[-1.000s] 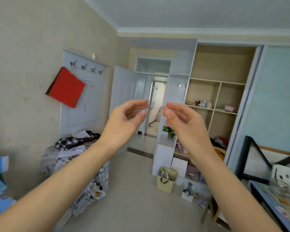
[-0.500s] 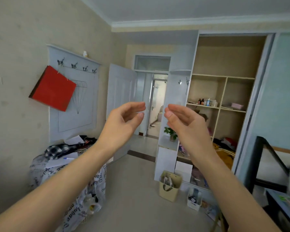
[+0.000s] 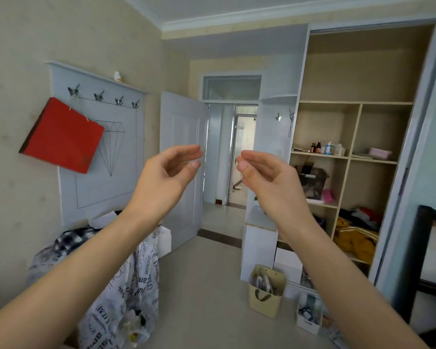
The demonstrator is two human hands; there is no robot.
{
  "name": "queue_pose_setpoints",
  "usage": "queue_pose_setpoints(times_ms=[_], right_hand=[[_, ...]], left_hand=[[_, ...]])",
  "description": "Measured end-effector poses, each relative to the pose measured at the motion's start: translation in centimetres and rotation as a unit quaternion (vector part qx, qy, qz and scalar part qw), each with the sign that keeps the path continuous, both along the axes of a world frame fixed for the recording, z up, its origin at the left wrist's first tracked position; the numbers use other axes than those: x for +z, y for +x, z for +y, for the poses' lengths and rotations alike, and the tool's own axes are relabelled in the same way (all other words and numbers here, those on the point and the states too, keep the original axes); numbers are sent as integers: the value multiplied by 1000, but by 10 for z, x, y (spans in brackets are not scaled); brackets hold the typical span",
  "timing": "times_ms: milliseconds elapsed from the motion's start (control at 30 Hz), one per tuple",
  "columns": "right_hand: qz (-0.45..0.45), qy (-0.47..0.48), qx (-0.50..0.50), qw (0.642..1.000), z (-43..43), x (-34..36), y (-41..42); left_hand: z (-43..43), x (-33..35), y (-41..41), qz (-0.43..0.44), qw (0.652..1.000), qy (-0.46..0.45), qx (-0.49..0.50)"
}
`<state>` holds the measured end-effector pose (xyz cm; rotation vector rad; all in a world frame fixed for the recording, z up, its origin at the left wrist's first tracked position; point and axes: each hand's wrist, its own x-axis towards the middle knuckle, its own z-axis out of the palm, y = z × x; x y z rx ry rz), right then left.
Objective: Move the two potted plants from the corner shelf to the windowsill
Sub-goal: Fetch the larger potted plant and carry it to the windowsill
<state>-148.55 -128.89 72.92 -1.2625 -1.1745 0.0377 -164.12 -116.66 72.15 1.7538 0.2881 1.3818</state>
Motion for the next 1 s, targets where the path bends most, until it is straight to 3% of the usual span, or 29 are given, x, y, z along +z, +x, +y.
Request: queue_pose_setpoints(times_ms=[567, 1000], right_hand=[[10, -9, -18, 1000, 225, 0, 110], [36, -11, 4, 999, 358, -5, 287]], left_hand=[[230, -12, 126, 12, 1000, 16, -17], [353, -14, 290, 24, 999, 11, 33]])
